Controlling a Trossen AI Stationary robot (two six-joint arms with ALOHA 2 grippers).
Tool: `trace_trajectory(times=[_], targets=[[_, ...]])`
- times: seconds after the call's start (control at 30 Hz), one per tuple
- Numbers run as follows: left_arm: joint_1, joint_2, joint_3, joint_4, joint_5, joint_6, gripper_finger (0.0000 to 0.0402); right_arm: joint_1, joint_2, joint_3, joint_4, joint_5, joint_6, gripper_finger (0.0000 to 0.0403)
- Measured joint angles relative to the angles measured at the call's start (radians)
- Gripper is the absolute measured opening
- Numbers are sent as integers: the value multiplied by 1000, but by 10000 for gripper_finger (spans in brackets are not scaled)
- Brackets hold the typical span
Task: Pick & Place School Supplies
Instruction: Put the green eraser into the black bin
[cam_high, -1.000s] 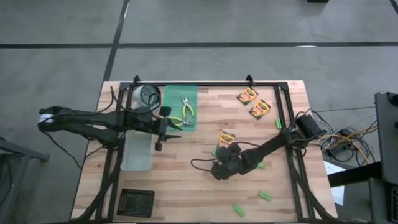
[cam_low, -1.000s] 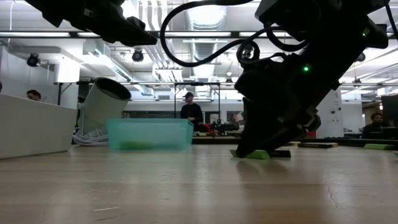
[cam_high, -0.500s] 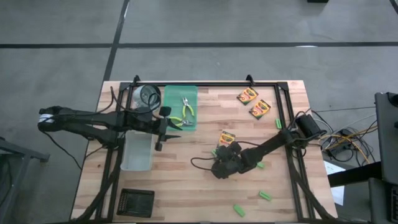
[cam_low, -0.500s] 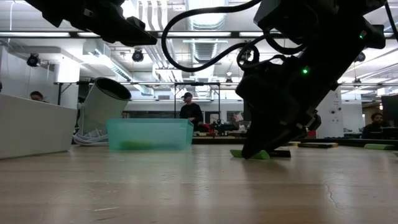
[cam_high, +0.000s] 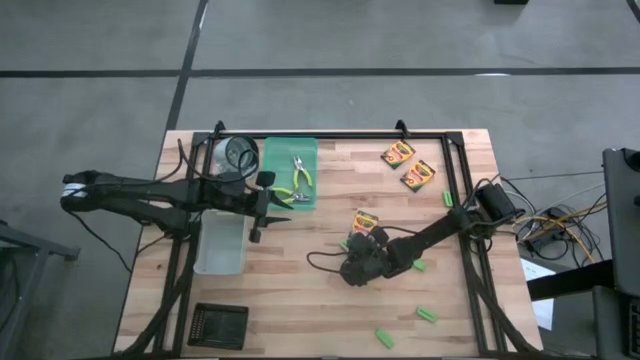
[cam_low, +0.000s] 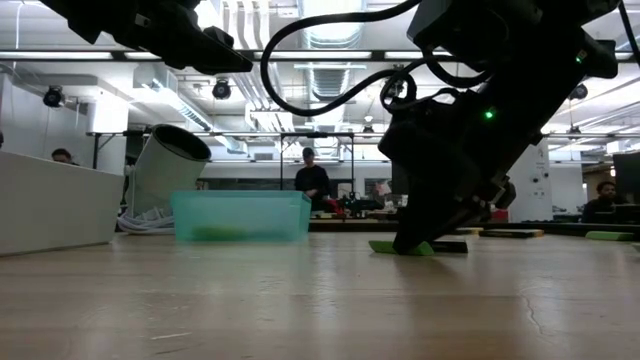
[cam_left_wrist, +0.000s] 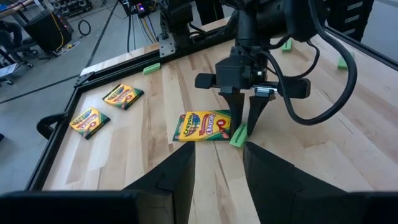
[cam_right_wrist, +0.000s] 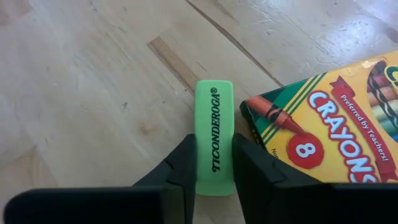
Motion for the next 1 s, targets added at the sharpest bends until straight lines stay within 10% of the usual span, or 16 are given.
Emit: trace_trajectory(times=[0.57, 1.0], targets=[[1, 0, 0, -1, 0, 0, 140, 1, -34, 20, 6, -25, -24, 72], [0, 0, 0, 0, 0, 0, 140, 6, -56, 258, -119, -4, -446, 72]])
